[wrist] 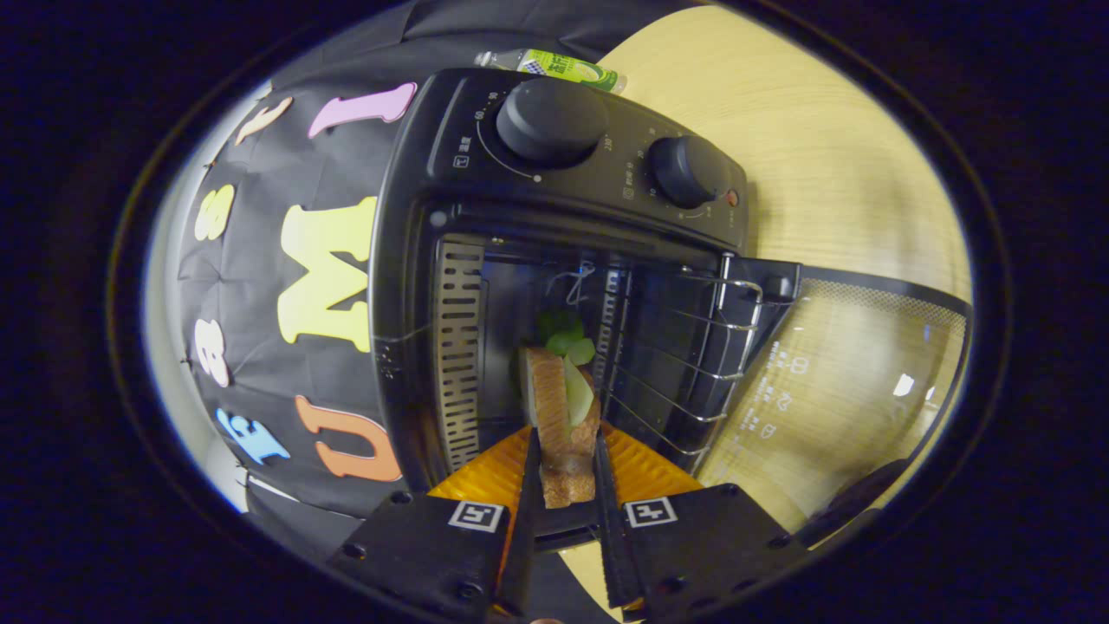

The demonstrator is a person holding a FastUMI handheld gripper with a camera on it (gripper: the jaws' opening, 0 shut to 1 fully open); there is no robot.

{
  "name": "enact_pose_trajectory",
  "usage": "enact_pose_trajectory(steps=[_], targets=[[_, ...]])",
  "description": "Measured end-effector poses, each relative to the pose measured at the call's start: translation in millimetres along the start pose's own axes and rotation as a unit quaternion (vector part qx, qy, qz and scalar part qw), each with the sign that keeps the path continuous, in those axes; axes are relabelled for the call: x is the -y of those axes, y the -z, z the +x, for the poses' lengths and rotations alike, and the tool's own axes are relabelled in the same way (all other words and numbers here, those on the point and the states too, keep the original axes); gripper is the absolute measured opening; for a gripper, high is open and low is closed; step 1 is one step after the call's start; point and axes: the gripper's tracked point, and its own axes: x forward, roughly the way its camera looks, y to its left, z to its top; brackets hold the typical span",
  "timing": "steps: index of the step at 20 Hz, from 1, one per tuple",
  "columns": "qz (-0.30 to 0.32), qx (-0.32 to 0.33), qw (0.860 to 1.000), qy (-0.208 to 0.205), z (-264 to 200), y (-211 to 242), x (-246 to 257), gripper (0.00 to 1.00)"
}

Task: Open the toaster oven, put the food inside, and close the toaster oven door.

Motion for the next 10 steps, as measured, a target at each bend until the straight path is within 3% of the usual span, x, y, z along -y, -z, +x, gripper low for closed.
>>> enact_pose_trajectory(steps=[1,6,10], targets=[[0.008,-0.001,1.000,-0.001,-1.5,2.6,-0.7,0.41],[-0.011,-0.013,1.000,0.026,-19.9,17.2,0.5,0.80],[-0.036,-0.021,0.999,0.032,-45.0,24.5,-9.6,0.86]])
